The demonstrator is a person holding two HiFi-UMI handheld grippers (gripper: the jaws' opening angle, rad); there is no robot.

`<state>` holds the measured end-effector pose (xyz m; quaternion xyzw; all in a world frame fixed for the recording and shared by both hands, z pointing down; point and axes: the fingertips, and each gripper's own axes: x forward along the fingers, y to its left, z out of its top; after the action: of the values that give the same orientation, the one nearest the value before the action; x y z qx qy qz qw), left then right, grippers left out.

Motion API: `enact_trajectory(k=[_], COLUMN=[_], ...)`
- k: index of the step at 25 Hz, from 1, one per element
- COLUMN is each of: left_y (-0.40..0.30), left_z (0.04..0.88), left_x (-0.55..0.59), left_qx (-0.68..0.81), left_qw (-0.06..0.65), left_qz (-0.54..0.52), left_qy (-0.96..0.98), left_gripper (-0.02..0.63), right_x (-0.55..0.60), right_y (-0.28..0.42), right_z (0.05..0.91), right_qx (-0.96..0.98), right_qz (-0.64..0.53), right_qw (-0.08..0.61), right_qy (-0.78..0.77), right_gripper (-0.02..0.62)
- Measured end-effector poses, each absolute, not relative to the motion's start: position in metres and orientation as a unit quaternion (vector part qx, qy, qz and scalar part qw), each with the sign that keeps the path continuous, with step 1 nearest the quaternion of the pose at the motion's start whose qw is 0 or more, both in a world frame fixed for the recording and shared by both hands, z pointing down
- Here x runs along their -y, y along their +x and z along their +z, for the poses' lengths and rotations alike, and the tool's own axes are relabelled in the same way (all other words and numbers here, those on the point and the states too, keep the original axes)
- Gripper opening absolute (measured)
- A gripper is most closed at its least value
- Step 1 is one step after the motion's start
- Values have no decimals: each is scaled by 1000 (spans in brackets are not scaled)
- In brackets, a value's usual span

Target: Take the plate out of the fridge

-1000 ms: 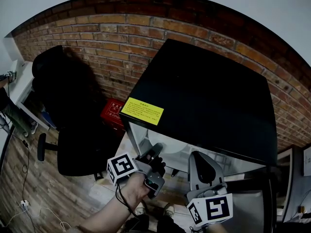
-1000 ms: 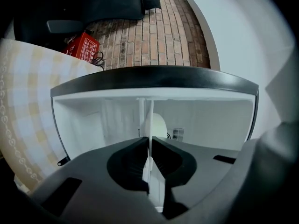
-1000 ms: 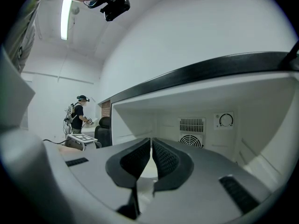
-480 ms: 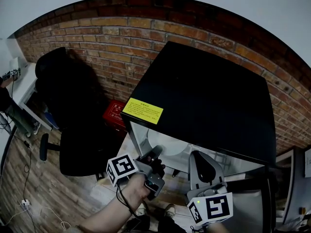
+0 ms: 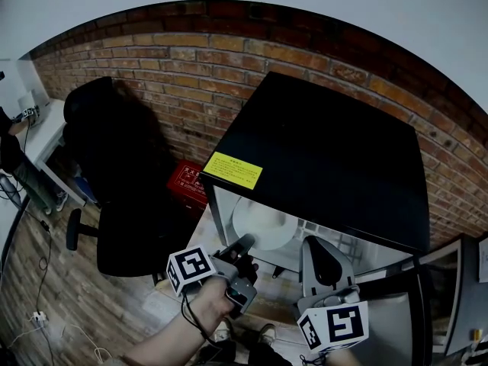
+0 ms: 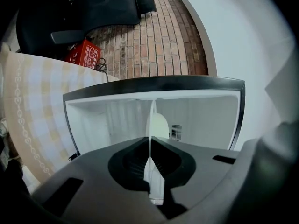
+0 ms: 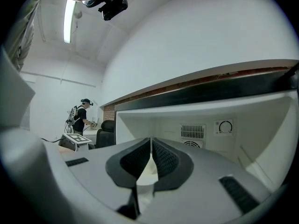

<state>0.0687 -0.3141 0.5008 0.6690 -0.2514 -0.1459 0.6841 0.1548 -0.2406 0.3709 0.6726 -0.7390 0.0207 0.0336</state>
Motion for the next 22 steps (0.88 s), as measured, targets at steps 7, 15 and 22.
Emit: enact_trajectory(k=[7, 15, 22], left_y=[57, 48, 32], left_z=[488, 473, 462], left_x=[298, 271, 250], left_qx=[247, 238, 244], left_qw=[684, 680, 678], left_qz=[-152, -152, -169], left_qy=[669, 677, 672], left_gripper=[25, 25, 25], right_x=[231, 214, 201], right_y=[147, 135, 120], right_z=[353, 328, 311], right_qx=[742, 746, 760], right_qz=[3, -22, -39], right_qw=[24, 11, 2], right_qy=[669, 665, 649], right_gripper=[32, 32, 32])
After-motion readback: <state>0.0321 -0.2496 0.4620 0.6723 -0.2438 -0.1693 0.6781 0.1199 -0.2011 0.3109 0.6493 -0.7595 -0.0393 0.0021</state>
